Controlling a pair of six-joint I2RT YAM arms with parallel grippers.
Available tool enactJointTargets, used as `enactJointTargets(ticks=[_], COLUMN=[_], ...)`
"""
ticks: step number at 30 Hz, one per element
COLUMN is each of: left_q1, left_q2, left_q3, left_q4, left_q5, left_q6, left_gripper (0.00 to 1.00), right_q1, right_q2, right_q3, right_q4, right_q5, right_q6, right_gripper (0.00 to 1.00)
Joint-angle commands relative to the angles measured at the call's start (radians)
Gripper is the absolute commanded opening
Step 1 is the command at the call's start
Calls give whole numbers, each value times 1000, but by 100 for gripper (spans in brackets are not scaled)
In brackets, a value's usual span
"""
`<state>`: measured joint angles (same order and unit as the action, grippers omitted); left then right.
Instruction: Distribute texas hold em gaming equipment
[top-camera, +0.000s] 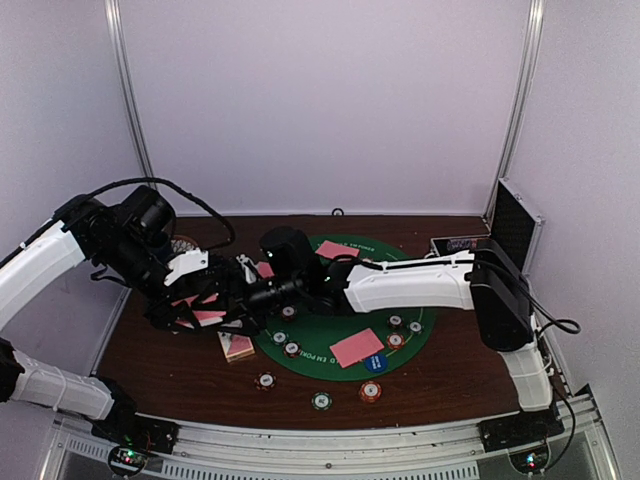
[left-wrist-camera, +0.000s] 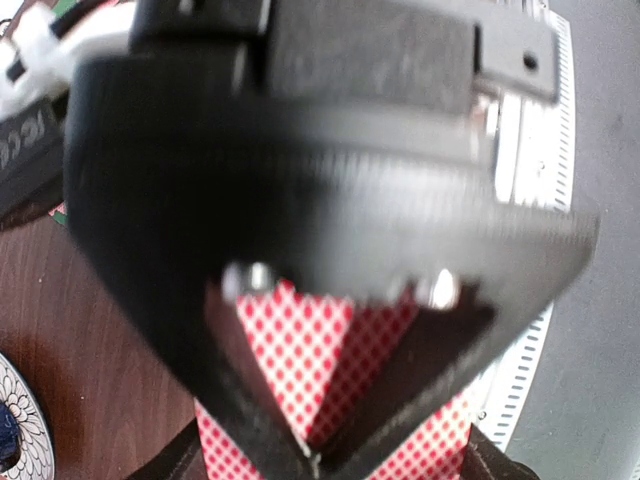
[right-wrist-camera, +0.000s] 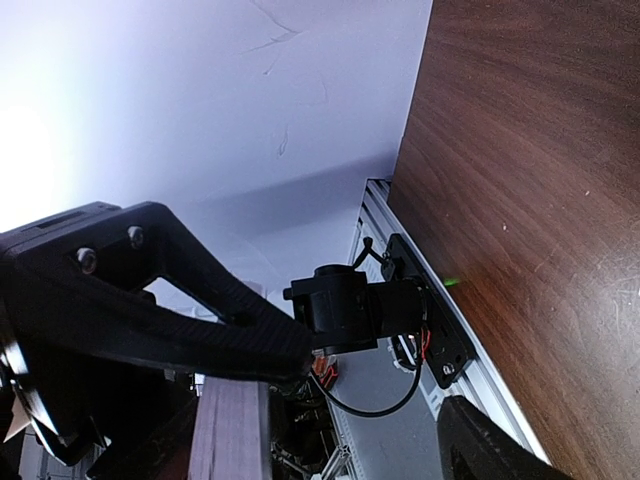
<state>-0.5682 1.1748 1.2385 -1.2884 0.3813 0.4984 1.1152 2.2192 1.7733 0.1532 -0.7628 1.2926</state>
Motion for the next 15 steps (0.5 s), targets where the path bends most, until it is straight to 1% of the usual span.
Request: enactJointTargets(ticks=[1,9,15], left_q1=[5,5,5], left_q2=[-10,-14,-14], left_q3=[35,31,29], left_q4=[19,18,17], left_q5=[18,19,20], left_q6=[3,3,6], left_gripper=[0,0,0], right_q1=[-15,-38,-44], right_q2=[-56,-106,-135], right_q3=[-59,-87,-86], right_q4=[-78,-127,-135], right_q5=[6,7,-1], right_q6=[-41,-78,-85], right_gripper=[77,75,77])
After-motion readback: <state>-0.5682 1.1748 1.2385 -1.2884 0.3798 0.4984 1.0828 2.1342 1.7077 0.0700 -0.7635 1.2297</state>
